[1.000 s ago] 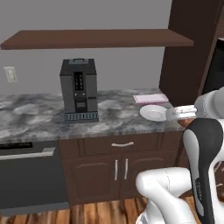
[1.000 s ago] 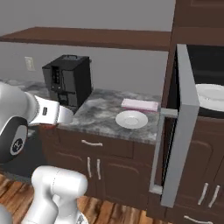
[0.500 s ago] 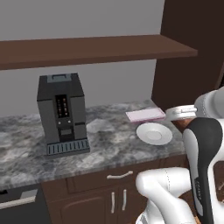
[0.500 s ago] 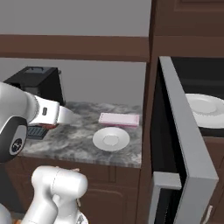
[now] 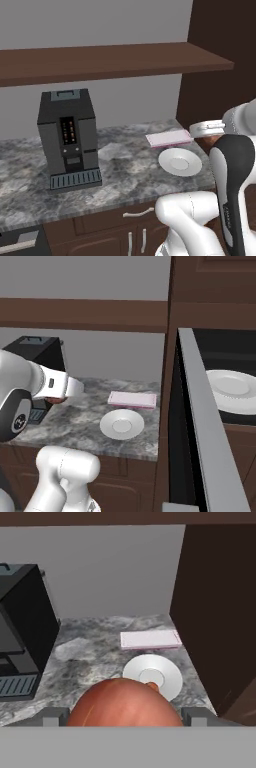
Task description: Pick the onion from the microwave and place it on plate located on the counter.
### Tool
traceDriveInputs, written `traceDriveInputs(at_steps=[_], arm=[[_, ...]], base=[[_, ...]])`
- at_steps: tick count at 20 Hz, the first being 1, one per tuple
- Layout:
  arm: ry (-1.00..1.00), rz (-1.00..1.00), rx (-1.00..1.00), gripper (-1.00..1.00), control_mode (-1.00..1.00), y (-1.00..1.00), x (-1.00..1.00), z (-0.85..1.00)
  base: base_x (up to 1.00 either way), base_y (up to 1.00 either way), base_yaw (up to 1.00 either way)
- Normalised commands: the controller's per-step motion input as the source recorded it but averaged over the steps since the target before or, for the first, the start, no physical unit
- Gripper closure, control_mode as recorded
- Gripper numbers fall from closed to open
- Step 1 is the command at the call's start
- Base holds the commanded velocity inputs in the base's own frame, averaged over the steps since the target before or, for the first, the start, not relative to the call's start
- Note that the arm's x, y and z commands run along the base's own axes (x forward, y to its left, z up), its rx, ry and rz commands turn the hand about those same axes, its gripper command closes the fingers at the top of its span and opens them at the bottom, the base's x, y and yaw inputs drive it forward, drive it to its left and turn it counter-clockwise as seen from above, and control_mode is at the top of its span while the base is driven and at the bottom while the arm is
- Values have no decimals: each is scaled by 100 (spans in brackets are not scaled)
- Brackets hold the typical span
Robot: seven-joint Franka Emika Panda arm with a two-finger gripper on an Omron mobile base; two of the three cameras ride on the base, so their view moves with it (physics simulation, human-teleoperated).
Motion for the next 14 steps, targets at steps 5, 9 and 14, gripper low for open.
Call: traceDriveInputs(at_steps=[5,9,14], arm=[[7,1,0,100,-100,-27,42,-42],[21,0,0,100,-100,-24,96,-66],[26,1,0,100,-100,-32,100,-67]], base=[[0,0,0],[0,0,0],[0,0,0]])
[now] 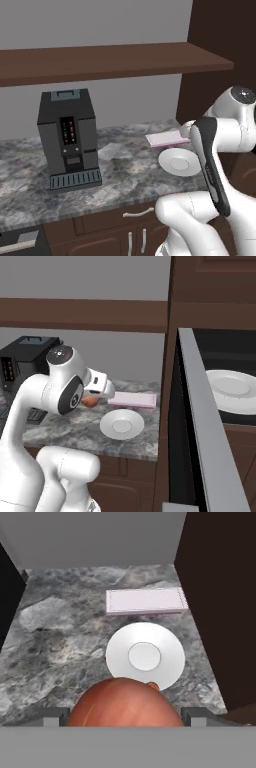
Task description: Pick the onion from the microwave and place it on plate located on the counter.
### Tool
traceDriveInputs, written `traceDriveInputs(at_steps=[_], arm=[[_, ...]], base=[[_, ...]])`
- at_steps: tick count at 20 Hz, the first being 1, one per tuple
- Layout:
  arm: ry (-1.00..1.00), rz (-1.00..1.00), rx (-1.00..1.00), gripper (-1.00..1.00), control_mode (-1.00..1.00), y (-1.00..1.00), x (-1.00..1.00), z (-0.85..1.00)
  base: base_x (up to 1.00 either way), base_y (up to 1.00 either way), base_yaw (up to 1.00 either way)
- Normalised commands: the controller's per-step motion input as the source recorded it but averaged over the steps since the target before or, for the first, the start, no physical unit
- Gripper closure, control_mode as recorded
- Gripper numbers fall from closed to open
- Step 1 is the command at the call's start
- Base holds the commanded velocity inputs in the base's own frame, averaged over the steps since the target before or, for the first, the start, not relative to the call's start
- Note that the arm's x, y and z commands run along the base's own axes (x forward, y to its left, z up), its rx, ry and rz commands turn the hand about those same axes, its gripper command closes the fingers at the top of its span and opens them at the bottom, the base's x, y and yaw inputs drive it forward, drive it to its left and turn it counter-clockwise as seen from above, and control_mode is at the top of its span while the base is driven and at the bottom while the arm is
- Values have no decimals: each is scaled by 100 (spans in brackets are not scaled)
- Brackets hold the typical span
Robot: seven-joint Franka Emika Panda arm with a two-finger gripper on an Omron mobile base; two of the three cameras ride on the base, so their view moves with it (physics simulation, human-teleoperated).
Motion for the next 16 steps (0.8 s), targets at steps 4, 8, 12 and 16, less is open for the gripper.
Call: traceDriveInputs(at_steps=[4,8,12,16], arm=[[17,5,0,100,-100,-14,74,-61],[13,7,0,100,-100,-6,61,-53],[13,3,0,100,-100,0,51,-41],[8,2,0,100,-100,-13,28,-45]], base=[[0,0,0],[0,0,0],[0,0,0],[0,0,0]])
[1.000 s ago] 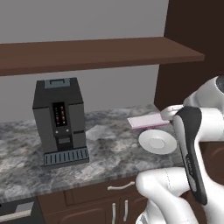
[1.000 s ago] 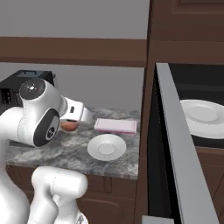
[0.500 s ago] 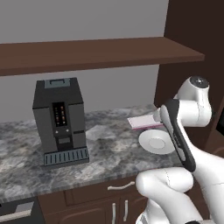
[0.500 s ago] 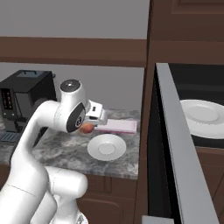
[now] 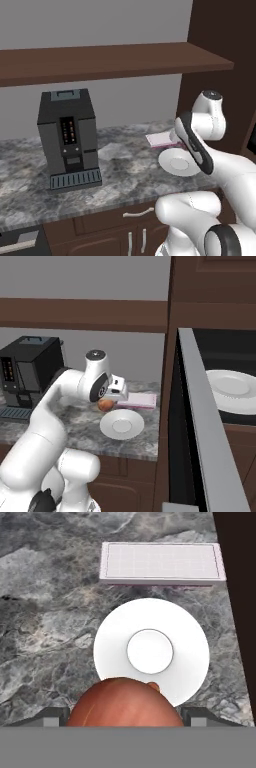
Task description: Pick the onion from the microwave and place it on plate located on the counter.
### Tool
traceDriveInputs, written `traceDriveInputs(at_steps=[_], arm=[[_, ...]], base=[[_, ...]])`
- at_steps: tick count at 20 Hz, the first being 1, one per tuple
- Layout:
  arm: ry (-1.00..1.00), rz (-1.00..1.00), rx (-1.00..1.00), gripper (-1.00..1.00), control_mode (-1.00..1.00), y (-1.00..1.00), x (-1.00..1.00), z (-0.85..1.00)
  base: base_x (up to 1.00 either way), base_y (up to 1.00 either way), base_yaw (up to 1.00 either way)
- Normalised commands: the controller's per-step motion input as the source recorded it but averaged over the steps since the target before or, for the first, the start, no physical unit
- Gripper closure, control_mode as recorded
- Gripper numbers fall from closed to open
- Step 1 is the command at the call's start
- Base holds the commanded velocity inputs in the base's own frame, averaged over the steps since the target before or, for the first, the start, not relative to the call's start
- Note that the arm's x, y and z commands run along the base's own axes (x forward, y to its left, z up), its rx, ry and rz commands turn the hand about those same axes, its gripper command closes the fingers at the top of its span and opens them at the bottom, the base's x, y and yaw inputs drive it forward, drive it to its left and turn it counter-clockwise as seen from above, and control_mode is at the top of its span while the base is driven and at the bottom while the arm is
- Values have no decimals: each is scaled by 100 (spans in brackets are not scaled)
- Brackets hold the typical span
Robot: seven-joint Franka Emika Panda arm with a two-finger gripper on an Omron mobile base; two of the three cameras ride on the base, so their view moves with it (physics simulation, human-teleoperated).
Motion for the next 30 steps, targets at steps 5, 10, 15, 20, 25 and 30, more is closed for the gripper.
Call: traceDriveInputs(at_steps=[5,10,15,20,25,30], arm=[[4,1,0,100,-100,-19,29,-61],[1,1,0,100,-100,-12,16,-64],[1,3,0,100,-100,-15,15,-36],[0,1,0,100,-100,-10,19,-24],[0,0,0,100,-100,0,16,-21],[0,0,0,100,-100,0,10,-18]], base=[[0,0,0],[0,0,0],[0,0,0],[0,0,0],[0,0,0],[0,0,0]])
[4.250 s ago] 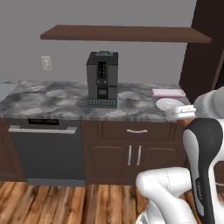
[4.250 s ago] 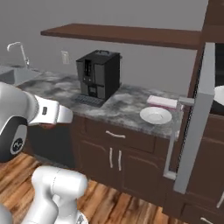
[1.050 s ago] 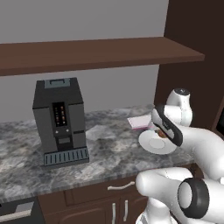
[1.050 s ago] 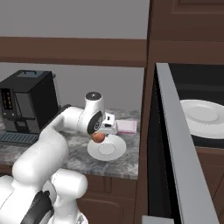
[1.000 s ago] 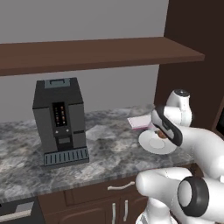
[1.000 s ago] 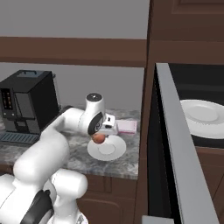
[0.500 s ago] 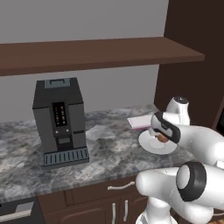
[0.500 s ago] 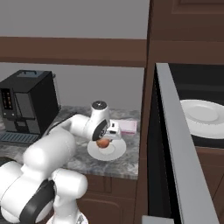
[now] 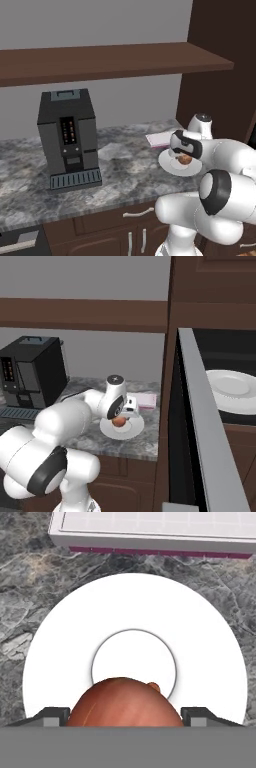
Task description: Pick the onion from the microwave and place it on plate located on the counter.
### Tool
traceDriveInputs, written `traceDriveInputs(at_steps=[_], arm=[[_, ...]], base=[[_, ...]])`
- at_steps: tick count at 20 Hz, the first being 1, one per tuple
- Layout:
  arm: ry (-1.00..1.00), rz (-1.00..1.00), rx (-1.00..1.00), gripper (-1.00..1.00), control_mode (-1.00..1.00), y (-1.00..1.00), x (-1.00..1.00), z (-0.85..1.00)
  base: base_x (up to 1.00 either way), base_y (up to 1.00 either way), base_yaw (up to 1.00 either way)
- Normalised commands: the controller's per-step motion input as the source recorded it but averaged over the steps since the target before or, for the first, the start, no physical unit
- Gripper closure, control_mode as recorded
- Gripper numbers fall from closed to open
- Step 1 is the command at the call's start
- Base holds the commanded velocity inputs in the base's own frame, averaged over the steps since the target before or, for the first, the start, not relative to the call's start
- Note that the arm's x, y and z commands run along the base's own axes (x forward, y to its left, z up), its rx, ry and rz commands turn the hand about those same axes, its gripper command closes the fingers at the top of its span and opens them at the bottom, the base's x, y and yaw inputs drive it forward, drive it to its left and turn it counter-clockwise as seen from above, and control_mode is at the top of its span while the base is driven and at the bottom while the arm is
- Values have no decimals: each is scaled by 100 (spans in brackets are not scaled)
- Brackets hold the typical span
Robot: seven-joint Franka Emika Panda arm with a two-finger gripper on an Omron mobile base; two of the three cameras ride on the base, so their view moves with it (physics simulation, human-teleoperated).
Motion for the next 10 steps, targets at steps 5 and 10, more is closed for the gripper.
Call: traceDriveInputs(at_steps=[5,10], arm=[[1,0,0,-100,-100,0,4,-9],[1,0,0,-100,-100,0,1,0]], base=[[0,0,0],[0,0,0]])
